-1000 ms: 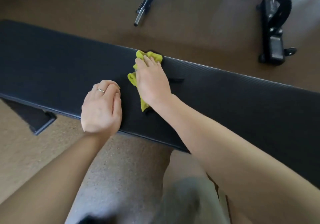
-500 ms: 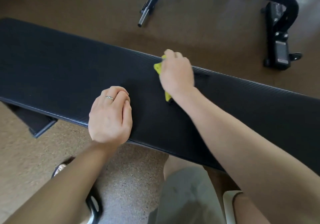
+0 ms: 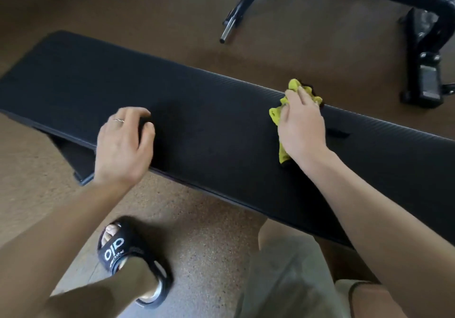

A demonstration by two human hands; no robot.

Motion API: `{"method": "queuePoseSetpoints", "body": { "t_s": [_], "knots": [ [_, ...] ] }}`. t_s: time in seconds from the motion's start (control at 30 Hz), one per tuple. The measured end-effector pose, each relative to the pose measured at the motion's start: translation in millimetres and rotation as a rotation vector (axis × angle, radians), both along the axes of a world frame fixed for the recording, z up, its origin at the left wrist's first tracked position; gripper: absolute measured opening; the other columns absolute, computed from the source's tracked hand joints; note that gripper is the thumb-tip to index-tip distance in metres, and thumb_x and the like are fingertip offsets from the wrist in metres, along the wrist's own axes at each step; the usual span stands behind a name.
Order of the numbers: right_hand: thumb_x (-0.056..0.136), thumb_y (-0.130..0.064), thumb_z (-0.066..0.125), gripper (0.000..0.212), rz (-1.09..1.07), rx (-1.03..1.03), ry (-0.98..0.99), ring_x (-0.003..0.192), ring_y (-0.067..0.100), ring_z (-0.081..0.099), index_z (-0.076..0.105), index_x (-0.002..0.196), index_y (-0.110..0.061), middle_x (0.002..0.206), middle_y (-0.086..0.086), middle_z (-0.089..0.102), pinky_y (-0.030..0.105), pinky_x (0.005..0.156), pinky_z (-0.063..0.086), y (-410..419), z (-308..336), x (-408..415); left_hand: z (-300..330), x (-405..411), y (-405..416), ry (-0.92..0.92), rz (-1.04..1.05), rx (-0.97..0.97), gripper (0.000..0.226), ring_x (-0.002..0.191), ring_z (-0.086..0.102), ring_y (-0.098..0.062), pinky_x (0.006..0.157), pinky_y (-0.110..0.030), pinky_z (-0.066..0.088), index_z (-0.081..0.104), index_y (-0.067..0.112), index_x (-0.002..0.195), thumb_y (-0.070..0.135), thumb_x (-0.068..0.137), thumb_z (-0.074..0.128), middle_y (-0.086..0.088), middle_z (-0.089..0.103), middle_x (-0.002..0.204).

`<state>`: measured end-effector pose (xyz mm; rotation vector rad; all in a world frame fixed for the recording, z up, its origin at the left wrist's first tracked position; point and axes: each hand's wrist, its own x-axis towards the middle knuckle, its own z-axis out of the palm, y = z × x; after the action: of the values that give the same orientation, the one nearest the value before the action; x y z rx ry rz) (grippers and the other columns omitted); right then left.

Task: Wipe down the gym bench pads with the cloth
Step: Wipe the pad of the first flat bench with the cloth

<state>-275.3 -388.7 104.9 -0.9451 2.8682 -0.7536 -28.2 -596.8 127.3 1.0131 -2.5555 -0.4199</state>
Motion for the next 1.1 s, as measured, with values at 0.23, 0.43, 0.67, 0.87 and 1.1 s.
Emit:
{"method": "queuePoseSetpoints", "body": {
  "t_s": [0.23, 0.43, 0.67, 0.87, 1.1],
  "knots": [
    [0.103, -0.010, 0.049, 0.030, 0.310, -0.054, 0.073, 0.128, 0.037, 0.052, 0.062, 0.129, -0.004, 0.136, 0.015, 0.059, 0.048, 0.113, 0.038, -98.4, -8.6, 60.6, -18.5, -11.1, -18.1, -0.144, 0.103, 0.091, 0.032, 0.133, 0.039, -0.034, 0.116, -0.047, 0.028, 0.053, 0.010, 0.130, 0.027, 0.104, 0.045, -0.009, 0.047, 0.139],
    [0.107, -0.021, 0.050, 0.022, -0.034, -0.595, -0.821, 0.101, 0.017, 0.069, 0.070, 0.118, -0.021, 0.111, -0.003, 0.073, 0.032, 0.089, 0.055, -87.8, 51.4, 53.0, 40.3, -24.2, -7.4, -0.079, 0.044, 0.468, 0.055, 0.141, 0.040, -0.021, 0.116, -0.038, 0.033, 0.042, 0.022, 0.148, 0.046, 0.100, 0.056, -0.003, 0.046, 0.148],
    [0.106, -0.027, 0.045, 0.028, 0.024, -0.858, -1.722, 0.080, 0.014, 0.070, 0.060, 0.120, -0.007, 0.093, 0.007, 0.067, 0.025, 0.065, 0.058, -75.7, 85.8, 90.7, 77.9, -47.0, 33.0, 0.075, -0.138, 0.782, 0.044, 0.107, 0.055, 0.000, 0.090, -0.022, 0.045, 0.054, 0.034, 0.112, 0.064, 0.084, 0.070, 0.008, 0.052, 0.122],
    [0.106, -0.035, 0.044, 0.035, -0.152, -0.910, -1.649, 0.097, 0.023, 0.058, 0.059, 0.083, -0.014, 0.090, 0.005, 0.058, 0.034, 0.076, 0.053, -83.9, 76.7, 96.5, 94.4, -41.9, 32.2, -0.128, -0.311, 0.736, 0.034, 0.095, 0.051, 0.010, 0.075, -0.022, 0.037, 0.065, 0.033, 0.094, 0.066, 0.090, 0.058, 0.012, 0.051, 0.113],
    [0.104, -0.043, 0.055, 0.038, 0.030, -0.771, -1.527, 0.107, 0.026, 0.073, 0.067, 0.123, -0.013, 0.110, 0.008, 0.077, 0.048, 0.097, 0.058, -55.7, 97.7, 99.3, 104.3, -42.8, 36.0, -0.024, -0.276, 0.735, 0.028, 0.067, 0.046, -0.009, 0.065, -0.029, 0.036, 0.060, 0.001, 0.094, 0.027, 0.100, 0.053, 0.000, 0.052, 0.077]
  ]
}}
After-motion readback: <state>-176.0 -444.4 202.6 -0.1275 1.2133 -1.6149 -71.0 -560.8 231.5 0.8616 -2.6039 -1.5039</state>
